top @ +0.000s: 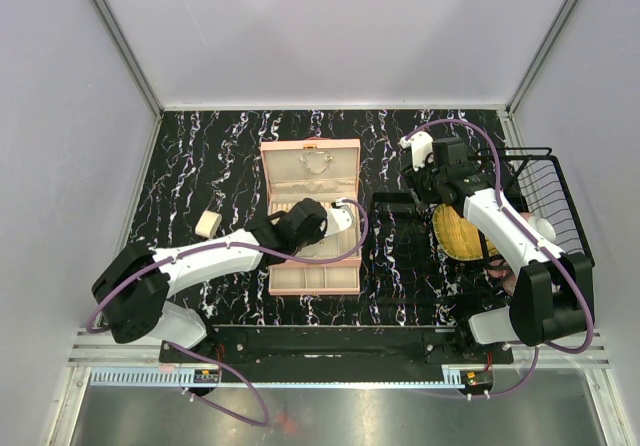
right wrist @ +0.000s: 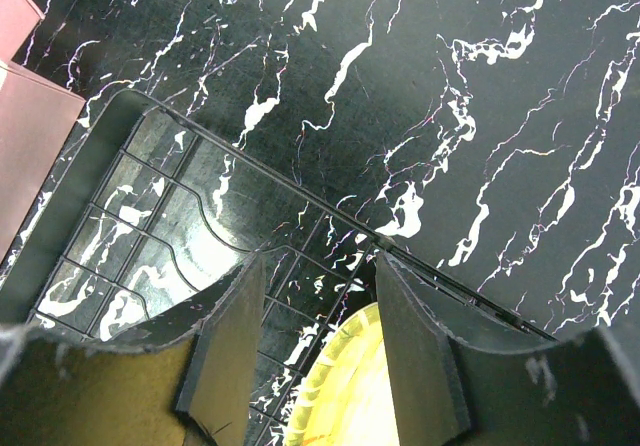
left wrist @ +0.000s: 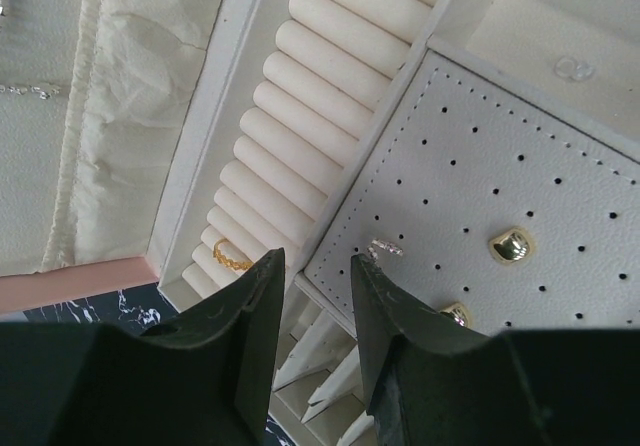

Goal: Organize the mixed jewelry

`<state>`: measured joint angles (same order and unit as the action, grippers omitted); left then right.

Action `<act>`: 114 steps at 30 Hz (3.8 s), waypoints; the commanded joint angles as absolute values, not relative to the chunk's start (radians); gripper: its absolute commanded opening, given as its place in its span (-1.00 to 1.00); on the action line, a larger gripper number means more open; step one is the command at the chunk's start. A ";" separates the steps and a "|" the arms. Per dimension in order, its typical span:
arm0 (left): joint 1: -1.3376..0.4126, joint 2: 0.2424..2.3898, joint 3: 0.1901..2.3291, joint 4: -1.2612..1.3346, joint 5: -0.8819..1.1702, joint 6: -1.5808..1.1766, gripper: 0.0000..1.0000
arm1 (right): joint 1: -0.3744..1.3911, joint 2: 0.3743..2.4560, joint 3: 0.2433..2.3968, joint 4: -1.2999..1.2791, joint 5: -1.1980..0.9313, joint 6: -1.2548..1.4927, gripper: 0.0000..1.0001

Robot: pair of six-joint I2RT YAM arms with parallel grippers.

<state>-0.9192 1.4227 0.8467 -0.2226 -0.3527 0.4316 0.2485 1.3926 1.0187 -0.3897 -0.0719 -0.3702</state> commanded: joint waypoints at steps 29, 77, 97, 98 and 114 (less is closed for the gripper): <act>-0.910 1.316 0.908 -0.207 -0.400 0.428 -0.17 | 0.238 1.390 1.020 -0.374 -0.087 -0.365 0.10; -0.830 1.405 0.937 -0.233 -0.041 0.403 -0.13 | 0.236 1.396 1.019 -0.380 -0.078 -0.374 0.10; -0.828 1.434 0.919 -0.190 -0.086 0.437 -0.13 | 0.235 1.391 1.014 -0.380 -0.077 -0.373 0.10; -0.828 1.439 0.919 -0.192 -0.086 0.439 -0.13 | 0.235 1.391 1.015 -0.382 -0.078 -0.373 0.10; -0.819 1.448 0.905 -0.138 -0.127 0.443 -0.14 | 0.233 1.394 1.015 -0.380 -0.078 -0.371 0.10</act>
<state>-0.8265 1.4445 0.8963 -0.2100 -0.0975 0.4427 0.2405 1.3926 1.0145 -0.3908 -0.0715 -0.3702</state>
